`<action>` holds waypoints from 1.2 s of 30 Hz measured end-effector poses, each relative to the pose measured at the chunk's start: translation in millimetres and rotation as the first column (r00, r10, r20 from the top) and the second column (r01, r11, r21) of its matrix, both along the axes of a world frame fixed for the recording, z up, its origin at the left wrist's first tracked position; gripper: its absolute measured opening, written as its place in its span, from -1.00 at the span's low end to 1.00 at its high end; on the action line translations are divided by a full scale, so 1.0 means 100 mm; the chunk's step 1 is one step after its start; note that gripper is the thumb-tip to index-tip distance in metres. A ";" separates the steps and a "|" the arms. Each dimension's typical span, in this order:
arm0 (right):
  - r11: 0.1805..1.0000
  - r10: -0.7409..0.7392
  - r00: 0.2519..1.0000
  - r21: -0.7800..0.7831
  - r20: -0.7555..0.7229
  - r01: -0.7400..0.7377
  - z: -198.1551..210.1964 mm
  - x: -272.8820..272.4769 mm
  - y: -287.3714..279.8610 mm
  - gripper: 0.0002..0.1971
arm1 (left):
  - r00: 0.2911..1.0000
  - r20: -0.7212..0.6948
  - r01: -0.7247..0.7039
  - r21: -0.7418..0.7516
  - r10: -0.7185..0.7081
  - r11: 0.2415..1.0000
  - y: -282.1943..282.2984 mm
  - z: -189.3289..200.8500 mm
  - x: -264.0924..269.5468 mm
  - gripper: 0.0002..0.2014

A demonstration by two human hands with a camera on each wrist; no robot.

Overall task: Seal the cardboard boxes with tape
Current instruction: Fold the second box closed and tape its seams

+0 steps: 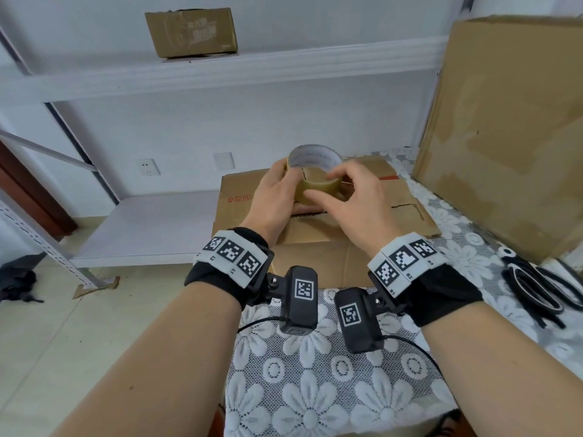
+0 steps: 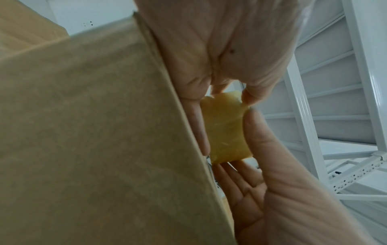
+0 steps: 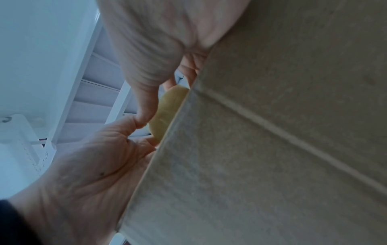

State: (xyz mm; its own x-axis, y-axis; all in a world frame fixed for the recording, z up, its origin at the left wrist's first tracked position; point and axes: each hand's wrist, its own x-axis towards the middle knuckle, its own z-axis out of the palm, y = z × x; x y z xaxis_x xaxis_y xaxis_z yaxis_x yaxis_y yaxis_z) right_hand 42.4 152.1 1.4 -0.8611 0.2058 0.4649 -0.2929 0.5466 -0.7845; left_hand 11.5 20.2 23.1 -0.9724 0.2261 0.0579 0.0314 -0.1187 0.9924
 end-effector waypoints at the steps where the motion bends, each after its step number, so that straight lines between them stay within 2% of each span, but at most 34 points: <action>1: 1.000 -0.006 1.000 0.001 -0.009 0.006 -0.01 -0.01 0.00 -0.70 | 1.000 -0.007 0.004 -0.009 -0.005 1.000 0.00 0.00 0.00 -0.71; 6: 0.998 -0.011 0.997 0.064 -0.076 0.016 -0.06 -0.04 0.00 -0.83 | 1.000 -0.024 -0.010 -0.046 0.009 0.999 0.01 0.00 0.00 -0.73; 10: 0.999 0.042 0.997 0.012 -0.057 -0.042 -0.02 -0.01 0.04 -0.92 | 1.000 -0.018 -0.014 -0.012 0.014 1.000 0.01 0.02 0.02 -0.75; 14: 0.994 0.097 0.993 -0.035 -0.069 -0.100 0.01 0.02 0.04 -0.89 | 1.000 -0.020 -0.002 0.004 0.003 1.000 0.00 0.03 0.04 -0.77; 17: 0.994 0.105 0.994 -0.042 -0.021 -0.106 0.02 0.03 0.05 -0.82 | 0.999 -0.029 -0.015 -0.010 0.015 1.000 0.00 0.02 0.03 -0.76; 20: 0.998 0.067 0.997 -0.009 -0.047 -0.067 0.00 0.03 0.04 -0.75 | 0.996 -0.078 -0.057 -0.122 0.048 0.991 -0.01 0.00 0.01 -0.75; 22: 0.999 0.032 0.993 -0.007 -0.117 -0.033 -0.04 0.03 0.02 -0.77 | 0.995 -0.098 -0.051 -0.168 0.035 0.984 -0.01 -0.01 0.01 -0.75; 27: 1.000 0.001 0.970 -0.011 -0.242 -0.004 -0.09 0.03 0.00 -0.91 | 0.993 -0.113 -0.031 -0.126 0.017 0.991 0.00 -0.01 0.02 -0.66; 36: 0.998 -0.031 0.966 -0.069 -0.257 0.014 -0.06 0.06 0.02 -0.90 | 0.992 -0.124 -0.051 -0.127 0.035 0.991 0.02 -0.05 -0.02 -0.61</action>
